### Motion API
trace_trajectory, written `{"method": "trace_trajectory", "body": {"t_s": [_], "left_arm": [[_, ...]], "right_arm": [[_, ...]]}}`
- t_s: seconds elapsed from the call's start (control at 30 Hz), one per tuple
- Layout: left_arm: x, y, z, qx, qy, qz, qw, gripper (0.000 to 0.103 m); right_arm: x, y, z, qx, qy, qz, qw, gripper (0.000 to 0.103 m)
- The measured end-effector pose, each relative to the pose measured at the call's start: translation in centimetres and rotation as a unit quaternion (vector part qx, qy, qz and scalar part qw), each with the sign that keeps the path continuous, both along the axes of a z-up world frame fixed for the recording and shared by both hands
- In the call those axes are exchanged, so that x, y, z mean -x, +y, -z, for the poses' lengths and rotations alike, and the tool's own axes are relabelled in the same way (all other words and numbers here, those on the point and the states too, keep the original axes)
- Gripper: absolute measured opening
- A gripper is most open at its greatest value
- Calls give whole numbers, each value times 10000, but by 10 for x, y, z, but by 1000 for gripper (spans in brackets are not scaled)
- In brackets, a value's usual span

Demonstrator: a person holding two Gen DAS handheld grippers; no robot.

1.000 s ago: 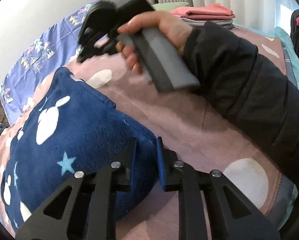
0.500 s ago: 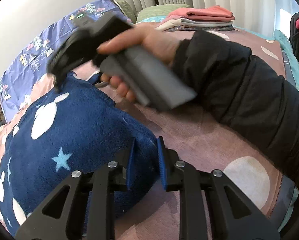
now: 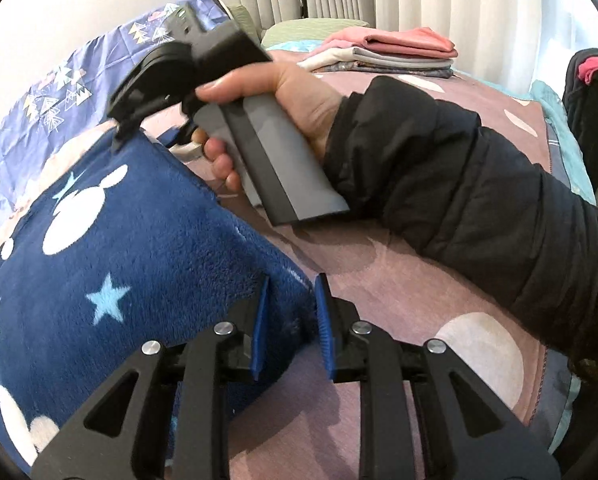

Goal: Fold small clothes

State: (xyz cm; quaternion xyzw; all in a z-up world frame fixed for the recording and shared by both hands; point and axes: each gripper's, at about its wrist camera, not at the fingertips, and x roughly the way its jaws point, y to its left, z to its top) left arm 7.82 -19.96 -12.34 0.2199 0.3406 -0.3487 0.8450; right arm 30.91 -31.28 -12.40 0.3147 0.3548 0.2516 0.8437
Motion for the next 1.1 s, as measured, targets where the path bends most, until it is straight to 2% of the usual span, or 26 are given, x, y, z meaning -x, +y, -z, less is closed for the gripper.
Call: {"method": "trace_trajectory", "body": {"t_s": [0.07, 0.1, 0.17, 0.27, 0.37, 0.47, 0.53, 0.63, 0.67, 0.7, 0.73, 0.8, 0.83, 0.87, 0.97, 1.03, 1.1], "left_arm": [[0, 2, -1, 16, 6, -15, 10000, 25], [2, 4, -3, 30, 48, -25, 10000, 30], [7, 8, -6, 5, 45, -28, 10000, 35], [19, 23, -15, -104, -116, -111, 9998, 36], [30, 63, -29, -54, -301, -530, 9981, 38], [36, 127, -40, 205, -281, -1303, 9909, 48], [40, 183, -42, 419, -133, -1944, 9799, 49], [52, 266, -39, 752, 42, -2940, 9528, 49], [57, 291, -38, 871, 64, -3235, 9422, 49], [64, 323, -36, 1056, 90, -3600, 9269, 49], [67, 346, -35, 1220, 120, -3833, 9155, 49], [75, 389, -32, 1642, 226, -4194, 8925, 48], [75, 402, -31, 1781, 261, -4254, 8869, 48], [74, 411, -30, 1878, 272, -4263, 8845, 48], [67, 420, -27, 1955, 238, -4062, 8923, 48], [58, 424, -24, 2106, 277, -3883, 8967, 48], [53, 427, -20, 2266, 300, -3767, 8977, 48]], "right_arm": [[5, -9, 2, -50, -25, 59, 10000, 52], [3, -12, 4, -186, 19, 37, 9998, 50], [1, -12, 10, -269, 60, 28, 9996, 50], [5, -1, 6, -125, 0, -8, 9999, 52], [4, 13, 4, 73, -102, -13, 9999, 57], [8, 18, 4, 316, -161, 61, 9994, 63], [12, 26, 3, 628, -288, 105, 9976, 66], [28, 27, 1, 915, -396, 438, 9941, 68], [33, 25, 0, 894, -407, 585, 9934, 68], [46, 18, -1, 866, -410, 906, 9913, 68], [54, 15, -3, 904, -402, 1130, 9887, 68], [74, 13, -13, 1195, -413, 1490, 9807, 70], [86, 18, -22, 1406, -485, 1518, 9772, 70], [96, 24, -30, 1557, -587, 1493, 9747, 67], [144, 79, -71, 2210, -1383, 1168, 9583, 66], [179, 139, -95, 2713, -2043, 603, 9386, 67], [211, 209, -104, 3166, -2618, -112, 9116, 71]]}}
